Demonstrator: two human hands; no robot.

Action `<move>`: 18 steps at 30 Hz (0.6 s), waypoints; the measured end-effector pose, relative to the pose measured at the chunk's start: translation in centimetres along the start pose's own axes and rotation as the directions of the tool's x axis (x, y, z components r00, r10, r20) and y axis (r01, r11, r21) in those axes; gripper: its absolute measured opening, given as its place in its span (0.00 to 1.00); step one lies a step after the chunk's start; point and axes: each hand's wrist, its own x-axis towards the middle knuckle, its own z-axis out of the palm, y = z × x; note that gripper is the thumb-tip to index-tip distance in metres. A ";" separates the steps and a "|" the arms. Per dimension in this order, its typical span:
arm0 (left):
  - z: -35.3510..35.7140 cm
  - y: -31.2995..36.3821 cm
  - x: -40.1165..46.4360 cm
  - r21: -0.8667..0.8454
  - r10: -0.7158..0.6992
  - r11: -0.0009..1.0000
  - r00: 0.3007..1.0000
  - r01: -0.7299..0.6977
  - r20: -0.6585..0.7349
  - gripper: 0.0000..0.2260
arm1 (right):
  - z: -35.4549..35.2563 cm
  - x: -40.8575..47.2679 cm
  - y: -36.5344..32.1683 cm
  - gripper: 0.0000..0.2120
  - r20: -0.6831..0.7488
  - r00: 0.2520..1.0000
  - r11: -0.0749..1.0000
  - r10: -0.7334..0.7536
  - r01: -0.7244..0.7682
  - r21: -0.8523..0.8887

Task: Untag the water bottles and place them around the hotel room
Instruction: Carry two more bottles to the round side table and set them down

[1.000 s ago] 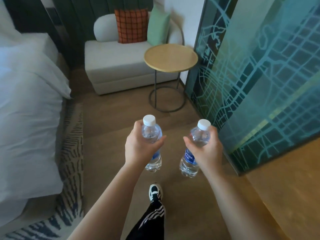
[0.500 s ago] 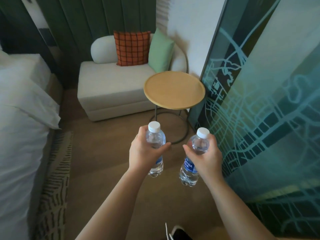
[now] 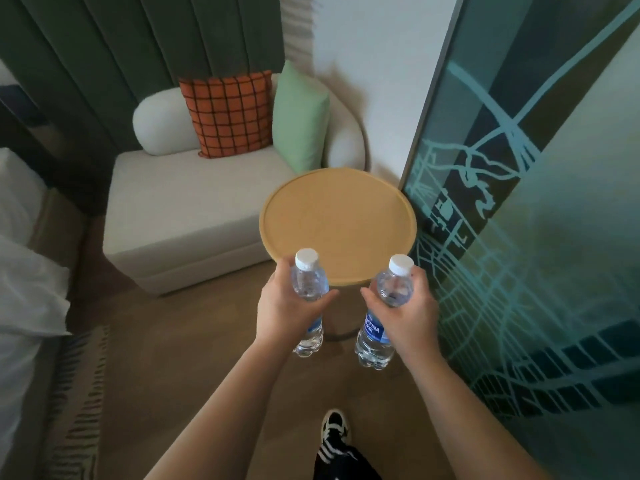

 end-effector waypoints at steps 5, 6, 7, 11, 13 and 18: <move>3.6 0.7 10.2 0.025 0.000 1.000 1.000 0.000 0.027 0.30 | 2.7 9.0 1.0 0.26 -0.033 0.998 0.998 0.061 -0.061 0.001; 4.1 0.7 11.9 0.028 0.003 1.000 0.999 -0.004 0.038 0.30 | 3.3 10.5 1.2 0.27 -0.032 0.996 0.997 0.082 -0.081 0.006; 4.6 0.8 13.6 0.031 0.008 0.999 0.999 -0.010 0.052 0.31 | 3.9 12.0 1.4 0.30 -0.031 0.994 0.995 0.100 -0.100 0.010; 6.1 0.4 20.1 0.068 0.030 0.997 0.992 -0.038 0.125 0.32 | 5.9 17.3 2.1 0.29 -0.062 0.990 0.992 0.128 -0.127 0.019; 6.7 0.0 23.3 0.069 0.030 0.997 0.987 -0.041 0.155 0.32 | 7.2 19.7 2.4 0.27 -0.067 0.986 0.988 0.151 -0.151 0.015; 7.6 -1.3 31.8 0.036 0.054 0.997 0.971 -0.064 0.232 0.30 | 11.0 25.4 3.3 0.27 -0.128 0.966 0.974 0.226 -0.226 0.010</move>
